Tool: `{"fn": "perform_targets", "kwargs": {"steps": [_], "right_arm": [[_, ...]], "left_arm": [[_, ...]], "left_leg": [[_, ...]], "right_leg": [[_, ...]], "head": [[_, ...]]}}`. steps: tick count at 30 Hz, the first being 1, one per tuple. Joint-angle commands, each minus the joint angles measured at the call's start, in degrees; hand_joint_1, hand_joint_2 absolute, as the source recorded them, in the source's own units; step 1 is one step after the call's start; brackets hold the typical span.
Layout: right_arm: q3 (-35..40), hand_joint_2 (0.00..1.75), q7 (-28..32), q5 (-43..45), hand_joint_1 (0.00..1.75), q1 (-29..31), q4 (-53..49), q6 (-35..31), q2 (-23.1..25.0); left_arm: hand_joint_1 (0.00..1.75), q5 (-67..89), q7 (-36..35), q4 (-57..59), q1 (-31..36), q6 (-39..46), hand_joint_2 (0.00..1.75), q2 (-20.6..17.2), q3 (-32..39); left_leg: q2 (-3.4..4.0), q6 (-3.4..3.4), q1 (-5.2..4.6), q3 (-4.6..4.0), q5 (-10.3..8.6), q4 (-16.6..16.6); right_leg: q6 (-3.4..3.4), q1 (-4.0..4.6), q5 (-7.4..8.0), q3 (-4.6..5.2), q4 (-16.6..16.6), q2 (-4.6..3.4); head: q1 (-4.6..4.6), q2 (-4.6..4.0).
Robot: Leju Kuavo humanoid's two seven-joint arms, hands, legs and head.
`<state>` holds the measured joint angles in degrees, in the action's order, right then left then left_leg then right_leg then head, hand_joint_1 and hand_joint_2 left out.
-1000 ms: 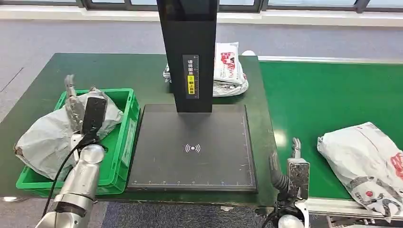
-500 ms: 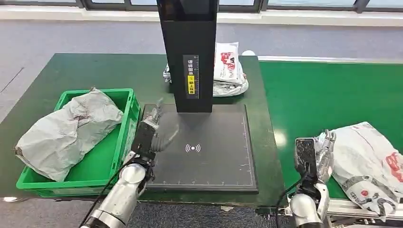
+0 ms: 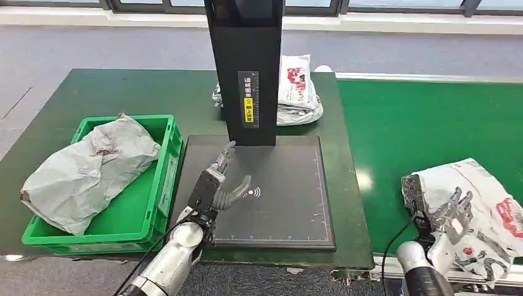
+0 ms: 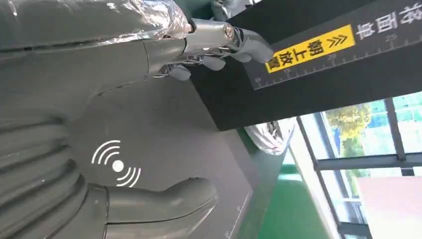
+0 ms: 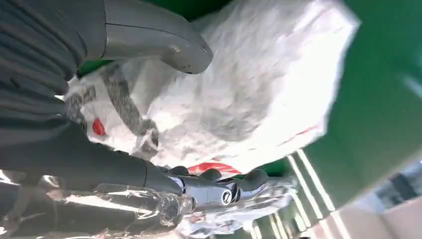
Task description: Moved the parcel from conveyor to table for the left to box.
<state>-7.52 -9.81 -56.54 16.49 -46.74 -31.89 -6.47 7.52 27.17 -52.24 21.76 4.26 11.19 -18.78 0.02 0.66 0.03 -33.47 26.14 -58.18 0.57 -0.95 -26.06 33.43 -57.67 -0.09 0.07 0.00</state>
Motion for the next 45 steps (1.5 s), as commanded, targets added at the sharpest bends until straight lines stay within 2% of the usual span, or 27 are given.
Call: {"fn": "perform_targets", "kwargs": {"steps": [1,5,10,13,15,19,23,24,25,26,27,30,35,44,45], "right_arm": [[-2.9,1.75,-0.3,-0.3,0.00,5.3,12.0,1.1,-1.0],[-3.3,1.75,-3.1,-2.5,0.00,8.3,17.1,3.0,-1.3],[-3.3,1.75,-6.3,-4.8,0.00,12.9,21.8,4.2,-1.2],[-3.5,1.75,-8.5,-5.6,0.00,14.9,24.0,7.4,-1.3],[-3.0,1.75,-11.2,-7.0,0.00,16.8,26.3,12.7,-1.9],[-3.0,1.75,-11.3,-7.1,0.00,17.1,26.3,13.1,-2.0],[-2.5,1.75,-12.8,-7.8,0.00,20.2,29.3,23.6,-2.5],[-3.2,1.75,-12.4,-7.1,1.75,20.9,30.0,25.8,-2.4],[-5.3,1.75,-10.9,-4.7,1.75,21.4,30.3,28.7,-2.2],[-4.4,1.75,-11.5,-5.8,1.75,22.2,30.9,30.2,-2.5],[-4.1,1.75,-12.0,-6.3,1.75,22.5,31.0,30.0,-2.5],[-4.4,1.75,-10.5,-6.2,1.75,22.6,30.5,27.7,-1.6],[-1.2,1.75,-11.8,-10.0,1.75,22.0,30.2,22.4,0.0],[-1.2,1.75,-11.9,-10.1,1.75,22.3,30.3,22.6,0.0],[-0.5,1.75,-11.5,-11.0,1.75,22.1,29.8,20.1,-0.1]], "left_arm": [[0.00,-0.3,0.2,3.7,0.9,0.5,1.75,-1.3,-2.5],[0.00,1.1,0.8,1.3,-1.5,4.5,1.75,-2.0,-2.2],[0.00,0.9,0.4,-1.5,-4.0,5.0,1.75,-2.8,-0.8],[0.00,0.8,0.4,-2.0,-4.5,4.9,1.75,-2.7,-0.2],[0.00,0.7,0.4,-2.7,-4.9,4.6,1.75,-2.6,0.4],[0.00,0.7,0.4,-2.8,-4.9,4.5,1.75,-2.6,0.4],[0.00,0.4,0.8,-2.0,-4.5,4.3,1.75,-2.4,1.2],[0.00,0.3,0.9,-1.9,-4.5,4.2,1.75,-2.4,1.3],[0.00,0.3,1.2,-1.8,-4.5,4.0,1.75,-2.4,1.3],[0.00,0.6,1.5,-1.3,-4.3,4.0,1.75,-2.3,1.2],[0.00,0.6,1.7,-1.1,-4.2,4.0,1.75,-2.3,1.2],[0.00,1.5,1.8,-1.6,-4.8,6.8,1.75,-1.8,1.8],[0.00,0.6,1.6,-0.9,-4.4,8.2,1.75,-1.5,3.1],[0.00,0.5,1.6,-1.0,-4.5,8.2,1.75,-1.5,3.1],[0.00,0.3,1.8,-1.3,-4.7,8.7,1.75,-1.5,3.3]], "left_leg": [[0.07,0.01,0.02,0.10,-0.03,0.1],[0.10,0.01,-0.01,0.09,0.00,0.1],[0.28,0.02,0.02,0.11,-0.01,0.1],[0.21,0.01,-0.02,0.06,-0.01,0.1],[0.24,0.01,0.03,0.08,-0.03,0.1],[0.27,-0.04,-0.03,0.03,-0.06,0.1],[0.07,-0.05,-0.02,-0.03,-0.06,0.0],[0.11,-0.06,0.00,-0.03,-0.07,0.0],[0.14,-0.06,-0.02,0.00,-0.09,0.1],[0.14,-0.06,-0.02,-0.04,-0.06,0.0],[0.16,-0.06,-0.03,-0.04,-0.08,0.1],[0.11,-0.06,-0.01,-0.01,-0.08,0.0],[0.17,-0.04,0.03,0.06,-0.10,0.1],[0.05,-0.05,0.01,-0.01,-0.09,0.0],[0.03,-0.05,-0.01,-0.02,-0.09,0.0]], "right_leg": [[-0.04,0.03,0.07,-0.09,0.1,-0.07],[-0.02,0.00,0.04,-0.06,0.1,-0.09],[-0.05,0.03,0.12,-0.02,0.1,-0.28],[-0.03,-0.01,0.08,0.01,0.1,-0.20],[-0.04,0.04,0.12,-0.02,0.1,-0.23],[-0.04,-0.02,0.12,0.03,0.1,-0.22],[0.01,-0.01,0.07,0.04,0.0,-0.04],[0.00,0.01,0.10,0.04,0.1,-0.06],[-0.02,-0.01,0.12,0.02,0.1,-0.09],[0.01,-0.01,0.09,0.07,0.0,-0.09],[0.00,-0.01,0.12,0.07,0.0,-0.12],[0.01,0.01,0.10,0.02,0.0,-0.07],[-0.01,0.05,0.13,-0.04,0.1,-0.13],[0.02,0.02,0.09,0.00,0.0,-0.03],[0.03,0.00,0.07,0.00,0.0,-0.01]], "head": [[0.00,0.00],[0.00,0.00],[0.00,0.00],[0.00,0.00],[0.00,0.00],[0.00,0.00],[0.00,0.00],[0.00,0.00],[0.00,0.00],[0.00,0.00],[0.00,0.00],[0.00,0.00],[0.00,0.00],[0.00,0.00],[0.00,0.00]]}}
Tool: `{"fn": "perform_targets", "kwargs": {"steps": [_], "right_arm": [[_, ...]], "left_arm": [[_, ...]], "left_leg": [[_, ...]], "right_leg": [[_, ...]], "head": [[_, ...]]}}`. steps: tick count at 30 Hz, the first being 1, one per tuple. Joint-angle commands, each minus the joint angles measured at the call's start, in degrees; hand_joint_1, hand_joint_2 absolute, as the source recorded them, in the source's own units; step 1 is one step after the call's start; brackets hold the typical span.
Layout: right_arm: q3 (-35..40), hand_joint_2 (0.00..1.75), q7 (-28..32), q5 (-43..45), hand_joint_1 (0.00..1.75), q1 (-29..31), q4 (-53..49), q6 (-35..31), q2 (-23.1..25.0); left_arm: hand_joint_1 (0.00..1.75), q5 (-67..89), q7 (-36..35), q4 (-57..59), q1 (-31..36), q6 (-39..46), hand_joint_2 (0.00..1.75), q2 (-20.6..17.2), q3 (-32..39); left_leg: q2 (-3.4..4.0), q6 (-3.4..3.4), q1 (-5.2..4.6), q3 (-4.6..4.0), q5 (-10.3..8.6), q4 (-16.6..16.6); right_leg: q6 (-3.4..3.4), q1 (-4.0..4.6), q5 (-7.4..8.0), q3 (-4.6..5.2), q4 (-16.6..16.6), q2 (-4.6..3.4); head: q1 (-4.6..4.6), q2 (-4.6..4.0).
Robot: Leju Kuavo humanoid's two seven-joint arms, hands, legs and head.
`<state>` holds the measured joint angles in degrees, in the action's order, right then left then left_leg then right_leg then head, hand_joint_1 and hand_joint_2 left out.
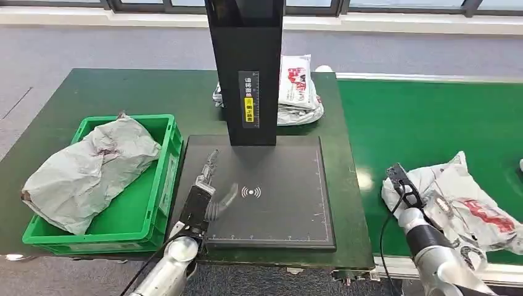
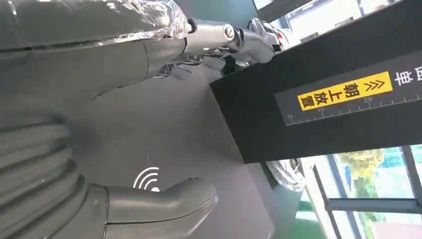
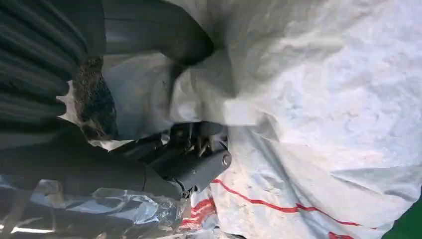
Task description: Moved the parcel from conveyor to table for the left to box.
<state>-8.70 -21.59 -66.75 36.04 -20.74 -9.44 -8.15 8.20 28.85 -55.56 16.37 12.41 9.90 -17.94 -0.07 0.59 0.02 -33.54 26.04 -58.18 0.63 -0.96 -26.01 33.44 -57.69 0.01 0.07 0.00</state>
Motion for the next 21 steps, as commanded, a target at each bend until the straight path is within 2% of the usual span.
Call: {"fn": "perform_targets", "kwargs": {"steps": [1,2,3,6,7,9,10,11,14,16,18,19,20,21], "right_arm": [[1.4,1.75,2.7,-1.9,1.75,3.1,3.2,-7.6,2.2],[1.5,1.75,2.1,-2.2,1.75,3.8,3.1,-7.1,2.6],[1.5,1.75,7.0,-2.1,1.75,3.6,0.8,-14.4,3.4],[2.0,1.75,7.3,-2.5,1.75,5.2,0.0,-15.3,4.5],[1.6,1.75,12.4,-0.7,1.75,4.6,-2.6,-19.2,5.3],[1.2,1.75,16.6,2.0,1.75,4.8,-4.3,-21.1,6.6],[1.4,1.75,22.8,6.0,1.75,4.1,-8.2,-23.0,8.2],[3.0,1.75,25.8,8.0,1.75,3.3,-11.8,-23.6,9.2],[9.8,1.75,32.2,16.9,1.75,0.4,-24.0,-19.2,11.8],[18.9,1.75,36.0,26.0,1.75,1.1,-28.3,-9.4,13.5],[25.7,1.75,34.3,28.5,1.75,2.7,-27.7,-10.8,14.7],[28.5,1.75,34.8,30.6,1.75,4.0,-26.6,-9.3,15.9],[31.7,1.75,32.9,32.3,1.75,4.9,-26.0,-11.1,16.3],[31.9,1.75,32.8,32.4,1.75,5.0,-26.0,-11.2,16.4]], "left_arm": [[0.00,-0.9,0.4,1.6,0.4,1.4,1.75,-0.3,3.1],[0.00,-0.9,0.4,1.3,0.3,1.3,1.75,-0.6,3.2],[0.00,-1.2,0.6,0.8,0.0,1.8,1.75,-0.6,3.6],[0.00,-1.3,0.6,0.1,-0.4,1.7,1.75,-0.8,3.8],[0.00,-1.2,0.6,-0.1,-0.5,2.2,1.75,-0.8,3.9],[0.00,-1.2,0.8,-0.1,-0.6,2.5,1.75,-0.8,4.1],[0.00,-1.2,1.0,0.0,-0.6,2.8,1.75,-0.8,4.4],[0.00,-1.3,1.4,0.2,-0.5,3.1,1.75,-0.7,4.6],[0.00,-1.5,2.4,0.1,0.0,3.7,1.75,-0.8,5.1],[0.00,-1.2,3.8,0.9,1.7,5.4,1.75,-0.7,5.4],[0.00,-2.0,3.9,2.7,3.2,6.0,1.75,-0.4,5.7],[0.00,-2.6,4.0,3.4,3.7,6.7,1.75,-0.2,5.9],[0.00,-3.0,4.3,4.0,4.1,6.9,1.75,-0.2,5.6],[0.00,-3.1,4.3,4.0,4.1,7.0,1.75,-0.2,5.5]], "left_leg": [[0.18,0.02,0.02,0.08,0.00,0.1],[0.20,0.02,0.01,0.04,0.02,0.0],[0.23,0.02,0.00,0.02,0.02,0.0],[0.32,0.03,-0.02,-0.04,0.03,0.0],[0.40,0.04,0.00,-0.04,0.02,0.0],[0.36,0.05,0.02,-0.01,0.01,0.1],[0.42,0.07,0.03,0.03,-0.02,0.1],[0.31,0.05,0.01,-0.05,0.00,0.0],[0.36,0.10,0.00,-0.07,-0.02,0.0],[0.41,0.12,0.01,-0.08,-0.03,0.0],[0.45,0.12,0.03,-0.12,-0.03,0.0],[0.52,0.14,0.07,-0.11,-0.03,0.0],[0.43,0.12,0.04,-0.14,-0.04,0.0],[0.67,0.17,0.09,-0.16,-0.04,0.0]], "right_leg": [[-0.05,0.03,0.06,-0.02,0.1,-0.17],[-0.04,0.02,0.05,0.02,0.0,-0.19],[-0.04,0.00,0.05,0.05,0.0,-0.22],[-0.05,-0.01,0.07,0.14,0.0,-0.34],[-0.07,0.01,0.11,0.15,0.0,-0.42],[-0.08,0.03,0.10,0.12,0.0,-0.37],[-0.10,0.04,0.14,0.12,0.1,-0.43],[-0.06,0.01,0.08,0.14,0.0,-0.32],[-0.07,0.00,0.08,0.22,-0.1,-0.38],[-0.11,0.02,0.09,0.27,-0.1,-0.43],[-0.11,0.03,0.10,0.34,-0.1,-0.49],[-0.13,0.07,0.13,0.35,-0.1,-0.56],[-0.09,0.04,0.09,0.36,-0.2,-0.48],[-0.16,0.08,0.17,0.46,-0.2,-0.71]], "head": [[0.00,0.00],[0.00,0.00],[0.00,0.00],[0.00,0.00],[0.00,0.00],[0.00,0.00],[0.00,0.00],[0.00,0.00],[0.00,0.00],[0.00,0.00],[0.00,0.00],[0.00,0.00],[0.00,0.00],[0.00,0.00]]}}
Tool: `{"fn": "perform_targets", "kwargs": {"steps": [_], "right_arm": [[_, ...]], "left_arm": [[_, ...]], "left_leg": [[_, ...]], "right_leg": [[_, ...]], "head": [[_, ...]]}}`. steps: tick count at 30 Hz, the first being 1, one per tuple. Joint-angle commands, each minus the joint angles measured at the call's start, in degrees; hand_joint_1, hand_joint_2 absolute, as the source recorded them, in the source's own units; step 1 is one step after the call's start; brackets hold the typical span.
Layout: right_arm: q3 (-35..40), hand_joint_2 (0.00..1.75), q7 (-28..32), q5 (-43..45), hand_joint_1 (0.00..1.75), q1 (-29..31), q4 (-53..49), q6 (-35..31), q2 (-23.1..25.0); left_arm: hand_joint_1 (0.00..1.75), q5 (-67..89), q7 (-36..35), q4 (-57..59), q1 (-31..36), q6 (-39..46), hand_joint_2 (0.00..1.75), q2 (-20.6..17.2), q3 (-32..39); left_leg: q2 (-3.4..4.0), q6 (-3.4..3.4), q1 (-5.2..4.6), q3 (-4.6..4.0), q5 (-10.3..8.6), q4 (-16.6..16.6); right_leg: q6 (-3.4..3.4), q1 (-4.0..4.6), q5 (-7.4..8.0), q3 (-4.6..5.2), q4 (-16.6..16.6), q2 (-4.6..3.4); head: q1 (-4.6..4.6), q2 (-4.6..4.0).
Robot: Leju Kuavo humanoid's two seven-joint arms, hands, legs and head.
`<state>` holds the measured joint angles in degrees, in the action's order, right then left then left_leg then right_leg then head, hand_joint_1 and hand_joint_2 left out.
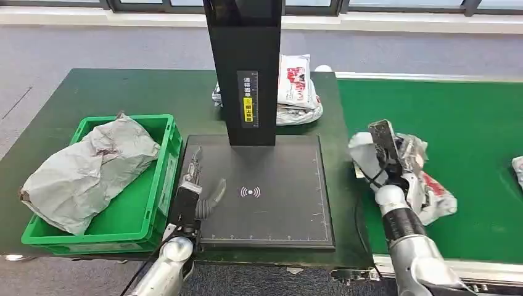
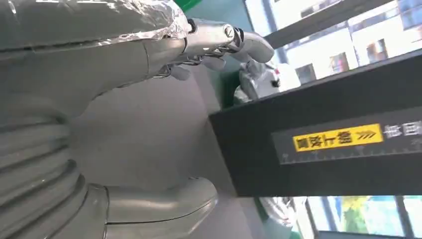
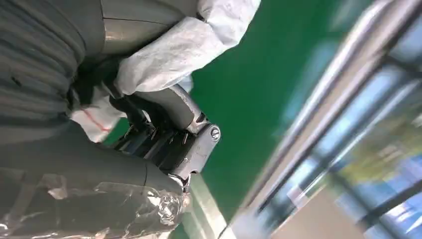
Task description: Moved the parcel from conveyor to table for the left to box.
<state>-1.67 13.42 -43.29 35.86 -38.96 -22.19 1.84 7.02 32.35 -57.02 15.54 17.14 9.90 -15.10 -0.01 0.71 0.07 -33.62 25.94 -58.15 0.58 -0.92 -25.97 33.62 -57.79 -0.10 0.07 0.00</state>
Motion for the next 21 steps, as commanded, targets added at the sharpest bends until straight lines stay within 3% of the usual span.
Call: {"fn": "perform_targets", "kwargs": {"steps": [1,2,4,5,11,15,21], "right_arm": [[25.5,1.75,-1.6,10.2,1.75,5.2,-7.8,1.6,6.2],[25.5,1.75,-1.6,10.2,1.75,5.2,-7.8,1.6,6.2],[29.8,1.75,-0.1,15.0,1.75,6.7,-8.3,7.7,7.1],[32.4,1.75,-2.1,17.1,1.75,8.0,-8.4,9.3,7.7],[38.9,1.75,-1.9,22.8,1.75,7.3,-11.7,11.8,8.8],[43.0,1.75,-4.6,19.8,1.75,5.9,-11.7,10.5,9.2],[44.8,1.75,-3.3,21.1,1.75,3.6,-9.9,14.7,8.2]], "left_arm": [[0.00,-1.9,0.9,5.5,4.9,2.5,1.75,-0.2,2.6],[0.00,-1.9,0.9,5.5,4.9,2.5,1.75,-0.2,2.6],[0.00,-2.3,0.9,5.1,5.1,3.1,1.75,-0.2,2.2],[0.00,-2.4,0.5,4.9,5.3,3.1,1.75,-0.3,1.8],[0.00,-2.2,-0.8,3.9,5.3,3.6,1.75,-0.1,1.5],[0.00,-1.6,-0.8,4.8,5.9,3.2,1.75,0.3,0.6],[0.00,-1.5,-1.2,7.5,7.7,2.8,1.75,0.7,-0.7]], "left_leg": [[0.49,0.07,0.01,-0.07,0.02,0.0],[0.37,0.08,0.04,-0.06,-0.01,0.0],[0.27,0.12,0.07,-0.03,-0.06,0.0],[0.18,0.11,0.01,-0.06,-0.06,0.0],[0.17,0.16,0.06,-0.13,-0.09,0.0],[0.00,0.17,0.11,-0.08,-0.11,0.0],[-0.16,0.15,0.13,-0.01,-0.16,0.1]], "right_leg": [[-0.09,0.02,0.10,0.25,-0.1,-0.46],[-0.09,0.05,0.09,0.19,-0.1,-0.33],[-0.11,0.08,0.09,0.17,0.0,-0.24],[-0.08,0.01,0.05,0.19,-0.1,-0.15],[-0.16,0.05,0.11,0.23,-0.1,-0.17],[-0.18,0.11,0.10,0.13,0.0,0.02],[-0.17,0.13,0.11,0.00,0.1,0.19]], "head": [[0.00,0.00],[0.00,0.00],[-0.02,0.00],[-0.02,0.00],[0.00,0.00],[-0.02,0.00],[0.00,0.00]]}}
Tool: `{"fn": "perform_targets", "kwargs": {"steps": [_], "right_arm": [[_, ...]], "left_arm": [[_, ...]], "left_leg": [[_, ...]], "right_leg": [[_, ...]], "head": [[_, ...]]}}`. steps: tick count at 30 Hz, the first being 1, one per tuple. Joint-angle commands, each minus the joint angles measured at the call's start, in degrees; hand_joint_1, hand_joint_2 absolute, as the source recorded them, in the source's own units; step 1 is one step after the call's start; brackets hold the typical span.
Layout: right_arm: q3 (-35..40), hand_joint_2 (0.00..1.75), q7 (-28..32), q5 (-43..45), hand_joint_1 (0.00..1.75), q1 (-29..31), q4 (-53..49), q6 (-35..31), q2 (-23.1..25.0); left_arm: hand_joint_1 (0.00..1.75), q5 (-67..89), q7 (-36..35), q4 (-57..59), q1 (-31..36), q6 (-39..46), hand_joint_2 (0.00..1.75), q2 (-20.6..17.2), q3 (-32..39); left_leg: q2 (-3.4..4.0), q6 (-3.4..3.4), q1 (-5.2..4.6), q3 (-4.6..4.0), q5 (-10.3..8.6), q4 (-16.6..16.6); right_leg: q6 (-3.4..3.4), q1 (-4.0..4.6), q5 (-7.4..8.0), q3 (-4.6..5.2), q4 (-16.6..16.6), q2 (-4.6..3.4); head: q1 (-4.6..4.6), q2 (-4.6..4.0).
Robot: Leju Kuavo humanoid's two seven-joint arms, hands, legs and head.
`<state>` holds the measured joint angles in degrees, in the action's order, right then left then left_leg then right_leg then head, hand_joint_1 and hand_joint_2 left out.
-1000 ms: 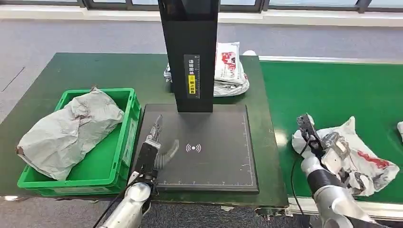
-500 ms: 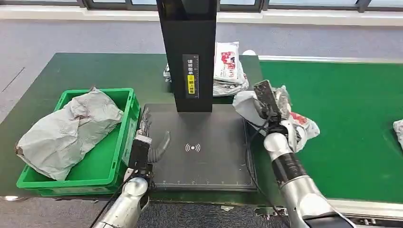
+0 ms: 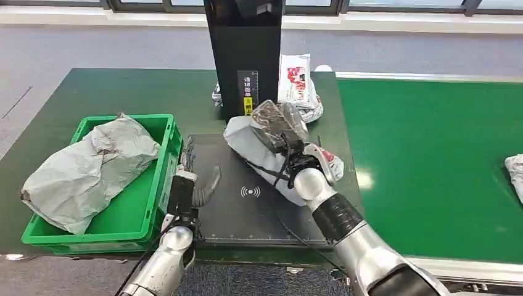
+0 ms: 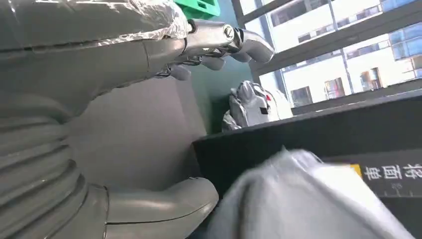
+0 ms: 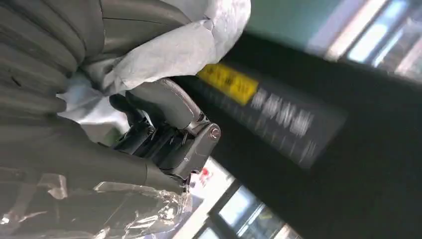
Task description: Moved the parcel from conveyor to table for the left to box.
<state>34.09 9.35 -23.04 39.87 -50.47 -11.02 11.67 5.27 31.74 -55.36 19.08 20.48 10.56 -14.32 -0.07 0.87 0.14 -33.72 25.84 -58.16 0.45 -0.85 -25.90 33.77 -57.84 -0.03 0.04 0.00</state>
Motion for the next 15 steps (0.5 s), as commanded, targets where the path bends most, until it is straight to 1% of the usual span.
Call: {"fn": "perform_targets", "kwargs": {"steps": [1,14,15], "right_arm": [[8.6,1.75,0.9,2.3,1.75,-0.6,2.1,5.3,-1.3],[8.7,1.75,0.5,2.4,1.75,0.0,3.0,6.3,-1.2],[9.0,1.75,0.1,1.3,1.17,-0.1,3.1,5.5,-1.3]], "left_arm": [[0.00,0.2,-0.7,6.3,4.4,-0.8,1.75,0.1,-1.6],[0.00,0.0,-0.6,6.6,4.6,-0.9,1.75,0.1,-1.6],[0.00,0.2,-0.5,6.6,4.6,-1.0,1.75,0.1,-1.8]], "left_leg": [[-0.08,0.00,0.03,0.05,-0.02,0.0],[-0.03,0.00,0.04,0.07,-0.04,0.1],[-0.03,0.00,0.05,0.05,-0.03,0.1]], "right_leg": [[-0.02,0.04,0.01,-0.09,0.1,0.09],[-0.04,0.05,0.04,-0.09,0.1,0.02],[-0.04,0.06,0.04,-0.09,0.1,0.02]], "head": [[0.02,0.00],[0.00,0.00],[0.00,0.00]]}}
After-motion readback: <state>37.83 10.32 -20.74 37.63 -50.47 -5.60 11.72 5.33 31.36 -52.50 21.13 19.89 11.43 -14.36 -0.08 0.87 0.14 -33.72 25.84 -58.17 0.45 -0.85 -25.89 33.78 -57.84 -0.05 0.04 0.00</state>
